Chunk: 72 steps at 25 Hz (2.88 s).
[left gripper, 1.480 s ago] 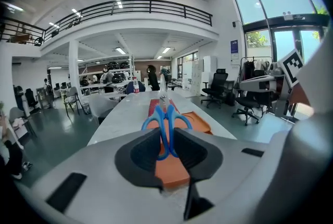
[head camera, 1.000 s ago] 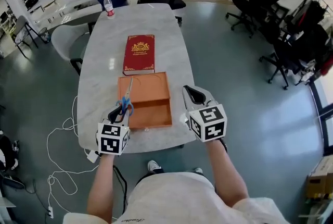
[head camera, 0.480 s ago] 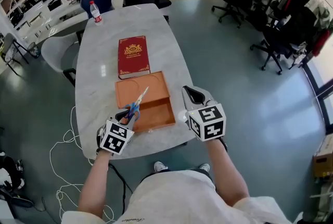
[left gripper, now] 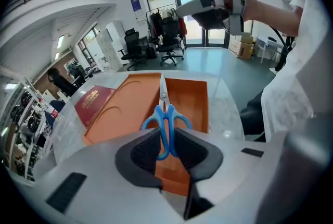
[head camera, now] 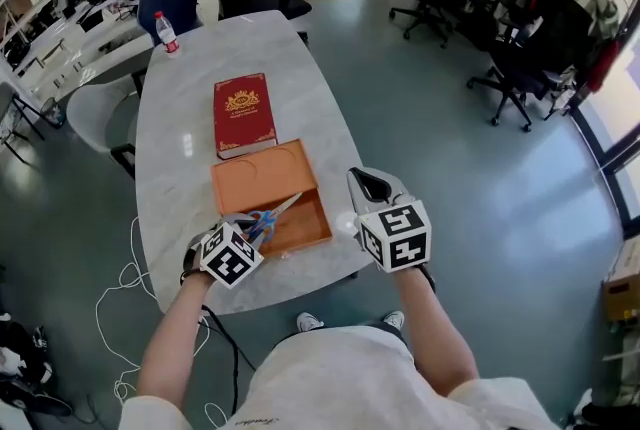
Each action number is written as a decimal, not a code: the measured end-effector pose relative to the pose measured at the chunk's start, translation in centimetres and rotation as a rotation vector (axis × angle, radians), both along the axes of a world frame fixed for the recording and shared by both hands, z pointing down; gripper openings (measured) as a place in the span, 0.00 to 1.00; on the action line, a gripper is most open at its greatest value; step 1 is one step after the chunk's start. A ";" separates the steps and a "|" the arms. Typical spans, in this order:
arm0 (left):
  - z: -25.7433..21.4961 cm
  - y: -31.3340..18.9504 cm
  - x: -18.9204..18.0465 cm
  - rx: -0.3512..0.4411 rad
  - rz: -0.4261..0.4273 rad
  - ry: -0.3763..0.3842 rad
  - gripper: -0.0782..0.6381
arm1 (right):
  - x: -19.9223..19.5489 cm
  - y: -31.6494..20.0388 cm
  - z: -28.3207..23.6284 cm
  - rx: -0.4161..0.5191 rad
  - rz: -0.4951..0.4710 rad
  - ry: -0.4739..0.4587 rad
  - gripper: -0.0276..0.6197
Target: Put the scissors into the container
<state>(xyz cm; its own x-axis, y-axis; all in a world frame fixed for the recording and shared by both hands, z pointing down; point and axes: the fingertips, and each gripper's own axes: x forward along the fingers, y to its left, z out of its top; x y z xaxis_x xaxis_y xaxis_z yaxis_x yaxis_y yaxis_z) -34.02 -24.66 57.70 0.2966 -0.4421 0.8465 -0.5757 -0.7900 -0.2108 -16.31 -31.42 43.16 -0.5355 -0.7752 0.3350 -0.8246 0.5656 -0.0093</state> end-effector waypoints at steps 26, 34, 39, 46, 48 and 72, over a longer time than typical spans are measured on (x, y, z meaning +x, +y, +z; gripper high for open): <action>5.4 -0.9 1.6 -0.220 0.108 -0.185 0.22 | 3.6 0.4 1.6 -0.036 0.084 -0.005 0.05; 5.6 -0.7 1.8 -0.232 0.105 -0.172 0.22 | 4.0 0.4 1.7 -0.037 0.082 -0.013 0.05; 5.0 -0.7 1.6 -0.220 0.082 -0.166 0.22 | 4.1 0.5 1.5 -0.037 0.072 -0.013 0.05; 2.3 -1.5 1.0 -0.122 -0.010 -0.124 0.22 | 3.1 0.4 1.0 -0.032 0.025 -0.013 0.05; 1.4 -1.6 0.8 -0.093 -0.052 -0.097 0.22 | 2.7 0.4 0.8 -0.029 0.005 -0.013 0.05; -11.8 0.5 -2.2 0.318 -0.626 0.248 0.16 | 1.5 1.2 -2.6 0.018 -0.220 -0.056 0.05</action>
<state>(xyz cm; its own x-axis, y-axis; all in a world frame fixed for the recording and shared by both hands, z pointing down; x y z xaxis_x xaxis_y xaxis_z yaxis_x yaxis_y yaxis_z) -36.25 -24.13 45.89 0.0744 -0.8038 0.5902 -0.9584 -0.2211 -0.1804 -14.81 -30.23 40.59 -0.7097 -0.6433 0.2872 -0.6799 0.7322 -0.0399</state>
